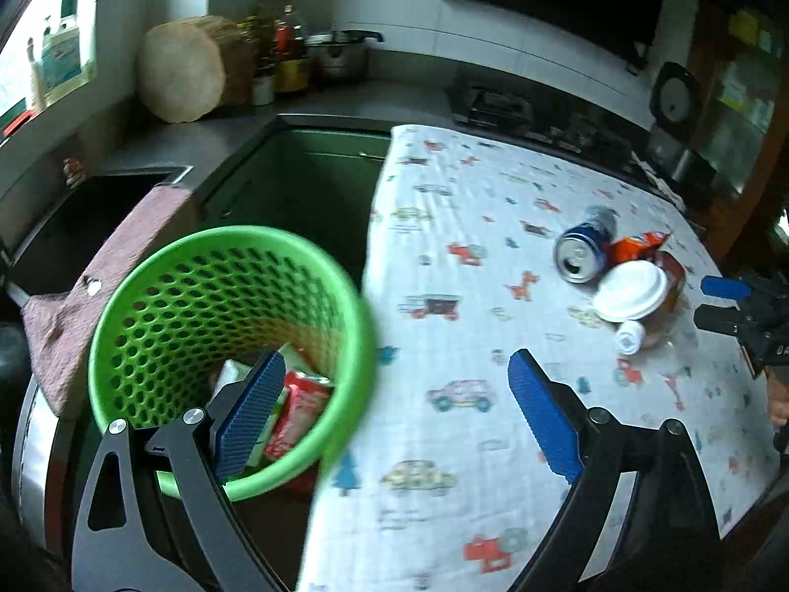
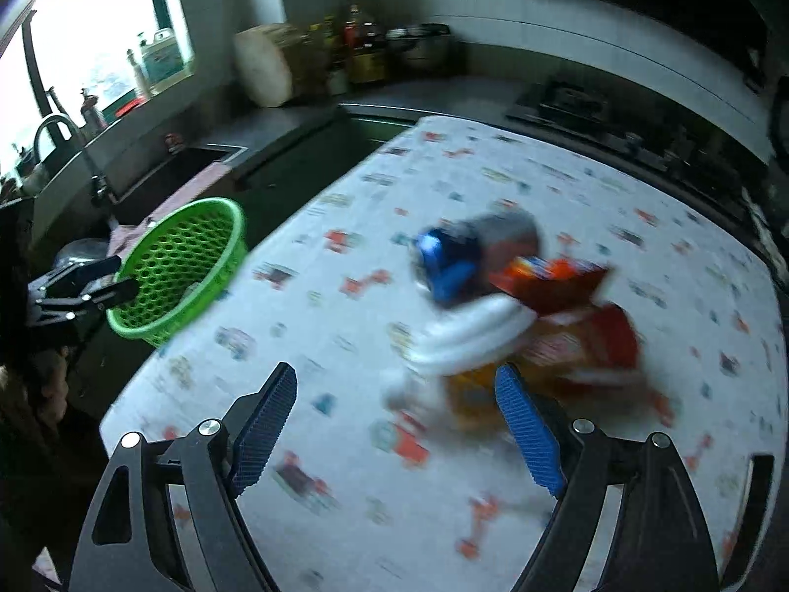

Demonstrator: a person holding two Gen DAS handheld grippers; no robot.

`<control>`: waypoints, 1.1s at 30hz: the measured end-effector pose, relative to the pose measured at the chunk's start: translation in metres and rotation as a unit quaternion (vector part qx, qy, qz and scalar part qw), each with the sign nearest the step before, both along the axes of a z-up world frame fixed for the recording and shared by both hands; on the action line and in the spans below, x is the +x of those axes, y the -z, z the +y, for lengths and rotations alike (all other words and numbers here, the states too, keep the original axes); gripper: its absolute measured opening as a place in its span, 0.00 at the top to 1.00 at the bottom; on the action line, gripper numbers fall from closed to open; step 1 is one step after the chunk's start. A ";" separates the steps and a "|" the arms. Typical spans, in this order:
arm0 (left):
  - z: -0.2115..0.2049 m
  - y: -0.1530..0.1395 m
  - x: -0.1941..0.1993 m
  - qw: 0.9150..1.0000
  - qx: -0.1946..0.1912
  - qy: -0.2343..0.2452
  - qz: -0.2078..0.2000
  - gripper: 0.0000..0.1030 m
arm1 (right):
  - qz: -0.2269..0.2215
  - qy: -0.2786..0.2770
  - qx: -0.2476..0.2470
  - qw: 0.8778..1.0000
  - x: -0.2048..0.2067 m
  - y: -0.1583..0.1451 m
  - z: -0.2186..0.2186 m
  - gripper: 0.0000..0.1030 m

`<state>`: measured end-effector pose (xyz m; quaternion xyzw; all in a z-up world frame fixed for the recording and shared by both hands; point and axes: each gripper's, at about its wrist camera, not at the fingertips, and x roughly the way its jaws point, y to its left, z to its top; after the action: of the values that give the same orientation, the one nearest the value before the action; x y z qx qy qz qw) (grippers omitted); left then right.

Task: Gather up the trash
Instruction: 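Grasp the white cup lid with the left tool while the right tool grasps the clear cup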

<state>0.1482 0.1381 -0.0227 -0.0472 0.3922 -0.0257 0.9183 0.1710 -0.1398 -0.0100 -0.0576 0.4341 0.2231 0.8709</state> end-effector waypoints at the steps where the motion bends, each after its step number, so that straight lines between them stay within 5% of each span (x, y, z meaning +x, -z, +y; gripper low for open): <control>1: -0.008 -0.001 0.002 1.000 0.002 0.005 0.001 0.12 | 0.000 0.005 -0.002 1.000 -0.002 0.000 -0.005 0.22; 12: -0.075 -0.007 0.021 0.999 -0.009 0.047 0.017 0.08 | 0.017 0.027 0.004 0.999 -0.010 0.028 -0.056 0.22; 25: -0.138 -0.002 0.058 0.996 -0.015 0.082 0.042 0.08 | 0.036 0.017 0.010 0.999 0.001 0.064 -0.062 0.22; 33: -0.162 0.007 0.062 0.998 0.013 0.054 0.041 0.08 | 0.035 0.008 0.008 0.999 0.002 0.071 -0.065 0.22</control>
<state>0.2101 -0.0239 -0.0293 -0.0152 0.4320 -0.0686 0.8991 0.1730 -0.2050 -0.0815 -0.0396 0.4628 0.2211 0.8575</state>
